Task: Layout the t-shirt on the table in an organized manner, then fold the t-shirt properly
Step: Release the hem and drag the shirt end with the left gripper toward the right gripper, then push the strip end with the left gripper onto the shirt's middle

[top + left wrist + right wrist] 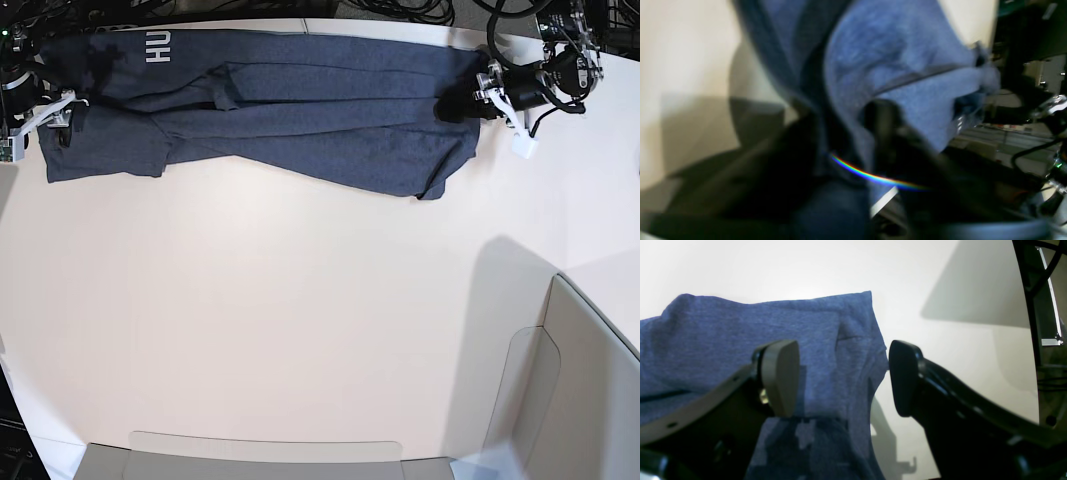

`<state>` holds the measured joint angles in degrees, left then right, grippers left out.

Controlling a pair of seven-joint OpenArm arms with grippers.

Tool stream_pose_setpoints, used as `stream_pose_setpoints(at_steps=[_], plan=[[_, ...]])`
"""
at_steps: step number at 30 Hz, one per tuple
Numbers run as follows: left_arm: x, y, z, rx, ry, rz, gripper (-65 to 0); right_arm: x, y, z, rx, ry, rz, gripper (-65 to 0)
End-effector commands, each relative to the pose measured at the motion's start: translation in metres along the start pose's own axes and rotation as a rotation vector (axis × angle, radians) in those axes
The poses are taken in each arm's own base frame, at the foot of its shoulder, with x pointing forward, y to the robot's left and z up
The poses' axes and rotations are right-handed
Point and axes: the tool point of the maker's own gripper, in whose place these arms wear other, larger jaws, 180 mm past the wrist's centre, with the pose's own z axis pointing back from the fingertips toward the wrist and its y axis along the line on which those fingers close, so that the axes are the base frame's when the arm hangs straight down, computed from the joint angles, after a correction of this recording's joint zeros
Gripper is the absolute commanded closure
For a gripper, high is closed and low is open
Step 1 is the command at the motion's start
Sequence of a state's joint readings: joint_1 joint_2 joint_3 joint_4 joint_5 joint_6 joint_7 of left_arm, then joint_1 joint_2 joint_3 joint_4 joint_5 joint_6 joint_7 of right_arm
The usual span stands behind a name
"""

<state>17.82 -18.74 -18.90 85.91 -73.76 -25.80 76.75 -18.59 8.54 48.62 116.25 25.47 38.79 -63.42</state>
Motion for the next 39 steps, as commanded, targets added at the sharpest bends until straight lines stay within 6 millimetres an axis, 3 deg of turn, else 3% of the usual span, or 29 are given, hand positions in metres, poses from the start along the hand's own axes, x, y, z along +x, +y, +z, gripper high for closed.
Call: stream_pose_setpoints(at_steps=[1, 8, 11, 15, 20, 25, 29, 35, 39], plan=[[0.008, -0.010, 0.005, -0.021, -0.016, -0.045, 0.0, 0.007, -0.005, 0.004, -0.011, -0.022, 0.025, -41.7], [0.029, -0.096, 0.008, -0.187, -0.102, -0.312, 0.0, 0.008, -0.017, 0.005, -0.060, -0.009, 0.048, -41.7], [0.020, -0.132, -0.002, -0.261, -0.087, -0.382, 0.0, 0.008, -0.041, 0.007, -0.166, 0.041, 0.107, -41.7], [0.003, -0.166, -0.027, -0.370, -0.053, -0.357, 0.0, 0.005, -0.060, 0.009, -0.269, 0.096, 0.145, -41.7], [-0.012, -0.212, -0.056, -0.502, 0.055, -0.319, 0.0, 0.000, -0.068, 0.013, -0.317, 0.134, 0.167, -41.7], [-0.007, -0.227, -0.063, -0.528, 0.094, -0.385, 0.0, -0.006, -0.075, 0.016, -0.335, 0.151, 0.152, -41.7], [-0.013, -0.235, -0.073, -0.528, 0.156, -0.462, 0.0, -0.008, -0.087, 0.024, -0.372, 0.147, 0.125, -41.7], [-0.022, -0.251, -0.090, -0.517, 0.232, -0.593, 0.0, -0.007, -0.089, 0.024, -0.375, 0.146, 0.128, -41.7], [-0.035, -0.274, -0.107, -0.534, 0.255, -0.692, 0.0, -0.009, -0.087, 0.024, -0.372, 0.149, 0.125, -41.7]])
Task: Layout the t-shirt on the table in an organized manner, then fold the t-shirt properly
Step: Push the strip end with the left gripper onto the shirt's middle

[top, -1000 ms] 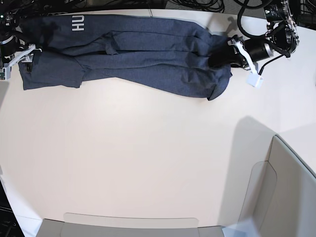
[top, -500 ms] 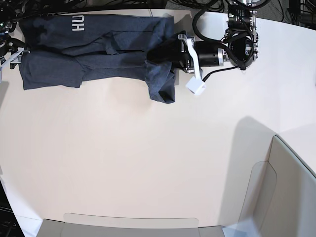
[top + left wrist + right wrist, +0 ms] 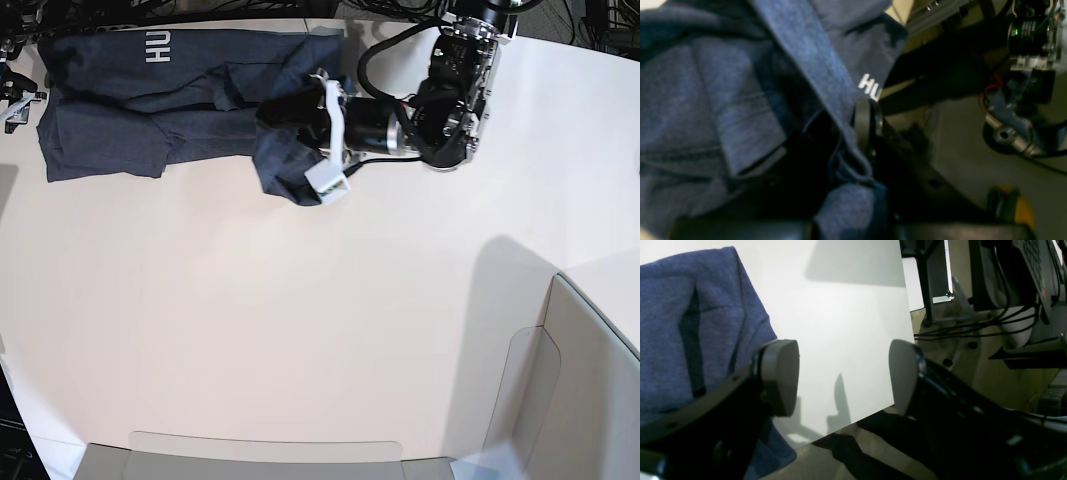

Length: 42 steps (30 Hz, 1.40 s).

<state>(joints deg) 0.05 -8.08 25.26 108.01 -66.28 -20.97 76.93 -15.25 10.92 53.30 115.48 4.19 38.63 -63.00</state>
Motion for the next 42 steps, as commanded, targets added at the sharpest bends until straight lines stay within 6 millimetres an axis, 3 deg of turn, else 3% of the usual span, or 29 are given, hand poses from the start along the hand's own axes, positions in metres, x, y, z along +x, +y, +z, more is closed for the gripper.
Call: stream_pose_setpoints(at_steps=[1, 9, 17, 22, 30, 32, 37, 38, 42], plan=[[0.016, -0.010, -0.003, -0.024, -0.028, -0.063, 0.0, 0.008, -0.007, 0.004, -0.019, -0.026, 0.019, -41.7], [0.007, -0.030, -0.047, -0.011, 0.117, -0.304, 0.0, 0.009, -0.006, 0.003, -0.018, -0.028, 0.023, -41.7], [-0.011, -0.065, -0.089, -0.049, 0.170, -0.539, 0.0, 0.007, -0.004, 0.003, -0.014, -0.022, 0.021, -41.7], [-0.009, -0.054, -0.108, -0.009, 0.168, -0.546, 0.0, 0.007, -0.004, 0.003, -0.014, -0.022, 0.021, -41.7], [-0.009, -0.041, -0.120, 0.014, 0.154, -0.521, -0.6, 0.005, 0.000, 0.003, -0.004, -0.018, 0.013, -41.7], [-0.010, -0.040, -0.122, 0.008, 0.152, -0.510, -5.4, 0.004, 0.002, 0.002, 0.000, -0.016, 0.009, -41.7], [-0.013, -0.043, -0.121, 0.001, 0.158, -0.506, -36.5, 0.003, 0.005, 0.001, 0.010, -0.014, 0.006, -41.7], [-0.011, -0.046, -0.121, -0.003, 0.154, -0.511, -39.7, 0.005, 0.008, 0.000, 0.021, -0.020, 0.006, -41.7], [0.009, -0.073, -0.112, -0.063, 0.077, -0.538, -38.1, 0.008, 0.015, -0.001, 0.062, -0.040, -0.011, -41.8]])
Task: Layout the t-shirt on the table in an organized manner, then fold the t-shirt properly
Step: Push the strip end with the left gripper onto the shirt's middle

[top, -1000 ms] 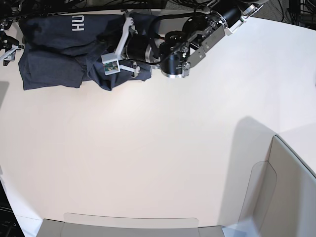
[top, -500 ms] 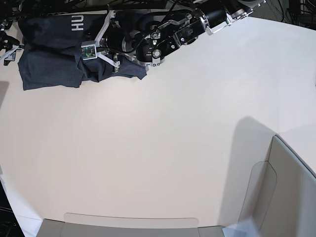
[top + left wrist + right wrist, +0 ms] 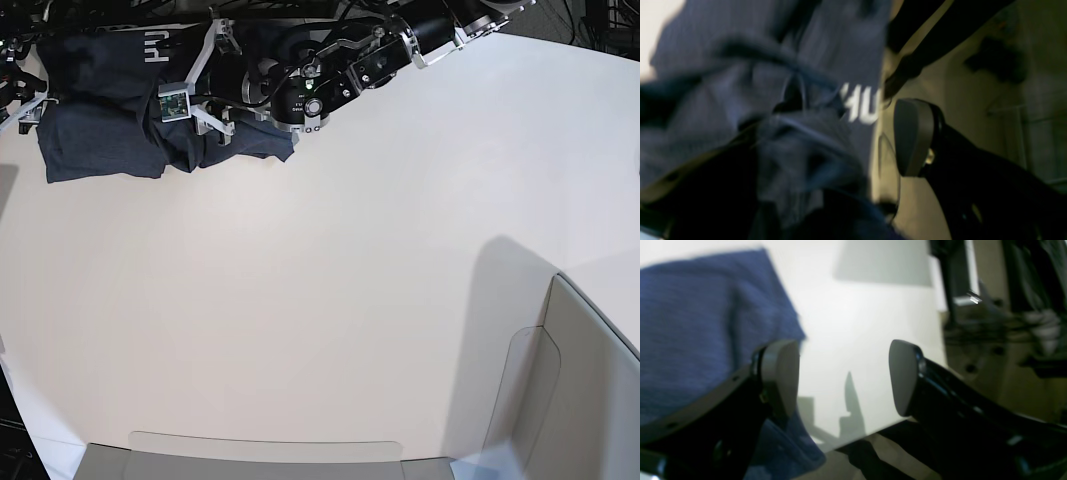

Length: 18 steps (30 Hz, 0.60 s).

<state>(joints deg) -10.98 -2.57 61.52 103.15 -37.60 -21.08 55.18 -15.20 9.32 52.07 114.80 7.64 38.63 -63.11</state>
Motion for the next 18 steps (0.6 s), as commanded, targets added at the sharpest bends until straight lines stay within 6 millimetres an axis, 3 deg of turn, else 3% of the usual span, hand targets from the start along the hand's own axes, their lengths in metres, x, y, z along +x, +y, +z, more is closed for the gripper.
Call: stream_pose_setpoints(at_steps=[1, 4, 6, 11, 12, 15, 18], plan=[[0.030, -0.007, 0.009, -0.018, -0.093, -0.038, -37.6, 0.006, -0.007, 0.002, -0.015, -0.018, 0.021, -41.8], [0.057, 0.000, 0.034, 0.035, -0.190, -0.067, -34.4, 0.003, -0.004, -0.003, 0.010, -0.013, 0.005, -41.8], [0.061, 0.015, 0.052, 0.096, -0.222, -0.060, -28.5, 0.001, -0.004, -0.005, 0.020, -0.011, -0.006, -41.7], [0.018, 0.057, 0.081, 0.254, -0.195, 0.116, -2.5, -0.001, -0.002, -0.006, 0.028, -0.009, -0.012, -41.7], [0.006, 0.064, 0.085, 0.290, -0.181, 0.179, 0.0, -0.001, -0.002, -0.006, 0.029, -0.009, -0.013, -41.7], [-0.028, 0.082, 0.097, 0.389, -0.124, 0.328, -1.2, -0.002, 0.000, -0.007, 0.032, -0.006, -0.012, -41.7], [-0.043, 0.087, 0.100, 0.440, -0.107, 0.423, -0.4, -0.001, 0.000, -0.007, 0.034, -0.006, -0.011, -41.7]])
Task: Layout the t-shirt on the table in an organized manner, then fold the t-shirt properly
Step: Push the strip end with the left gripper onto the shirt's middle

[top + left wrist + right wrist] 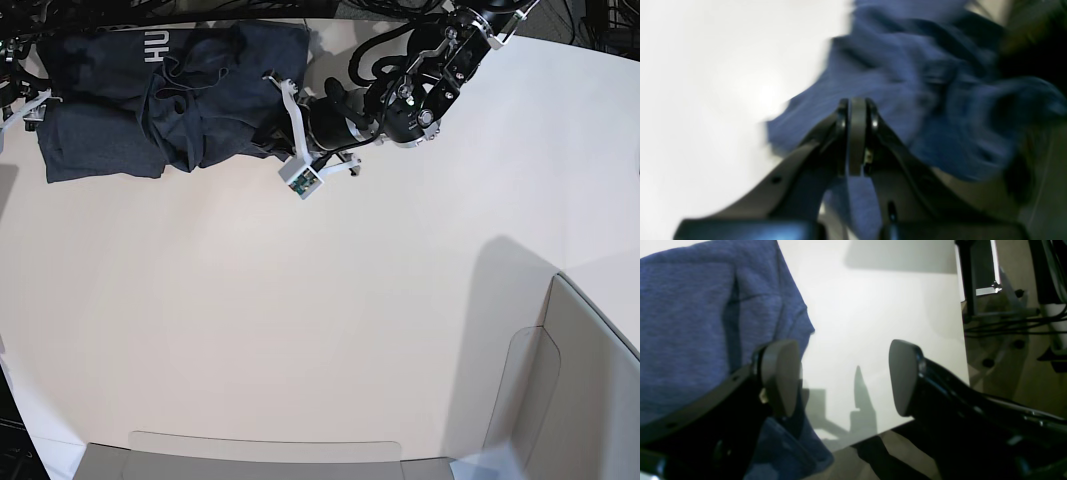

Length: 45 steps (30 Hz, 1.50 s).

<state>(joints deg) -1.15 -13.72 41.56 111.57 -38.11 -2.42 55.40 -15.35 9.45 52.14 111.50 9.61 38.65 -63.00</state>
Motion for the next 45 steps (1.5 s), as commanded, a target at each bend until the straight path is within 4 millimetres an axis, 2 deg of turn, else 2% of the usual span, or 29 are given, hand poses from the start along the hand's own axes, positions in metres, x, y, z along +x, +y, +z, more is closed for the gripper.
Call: stream_pose_setpoints(at_steps=[1, 3, 9, 11, 13, 19, 21, 26, 31, 33, 35, 40, 42, 45], plan=[[0.005, -0.011, 0.000, -0.029, -0.026, 0.009, -0.1, 0.010, -0.006, 0.004, -0.015, -0.031, 0.023, -41.7], [-0.005, -0.018, -0.003, -0.038, -0.001, 0.034, -0.1, 0.010, -0.006, 0.004, -0.014, -0.029, 0.022, -41.7], [-0.033, -0.065, -0.015, -0.132, 0.090, 0.018, -0.1, 0.007, -0.006, 0.004, -0.014, -0.020, 0.023, -41.7], [-0.041, -0.075, -0.018, -0.143, 0.122, -0.012, -0.1, 0.006, -0.006, 0.004, -0.014, -0.017, 0.024, -41.7], [-0.038, -0.083, -0.020, -0.167, 0.128, -0.077, -0.1, 0.006, -0.006, 0.004, -0.014, -0.016, 0.024, -41.7], [-0.045, -0.132, -0.023, -0.352, 0.182, -0.415, -0.4, 0.008, -0.005, 0.003, -0.013, -0.022, 0.023, -41.7], [-0.046, -0.138, -0.025, -0.379, 0.195, -0.485, -0.4, 0.010, 0.000, 0.002, -0.001, -0.023, 0.034, -41.7], [-0.030, -0.123, -0.027, -0.332, 0.174, -0.504, -0.4, 0.010, 0.003, 0.001, 0.008, -0.023, 0.042, -41.7], [0.003, -0.037, -0.021, -0.034, 0.102, -0.254, -0.4, 0.010, 0.003, 0.001, 0.007, -0.023, 0.041, -41.7], [0.008, -0.017, -0.017, 0.046, 0.081, -0.231, -0.4, 0.010, 0.003, 0.001, 0.007, -0.023, 0.041, -41.7], [0.008, -0.006, -0.018, 0.094, 0.083, -0.242, -0.4, 0.010, 0.003, 0.001, 0.007, -0.023, 0.041, -41.7], [0.002, 0.006, -0.038, 0.154, 0.113, -0.252, -0.4, 0.011, 0.003, 0.001, 0.007, -0.026, 0.040, -41.7], [0.005, 0.001, -0.045, 0.149, 0.107, -0.251, -0.4, 0.011, 0.003, 0.001, 0.007, -0.025, 0.040, -41.7], [0.002, -0.021, -0.052, 0.097, 0.111, -0.284, -0.4, 0.010, 0.003, 0.001, 0.007, -0.023, 0.041, -41.7]])
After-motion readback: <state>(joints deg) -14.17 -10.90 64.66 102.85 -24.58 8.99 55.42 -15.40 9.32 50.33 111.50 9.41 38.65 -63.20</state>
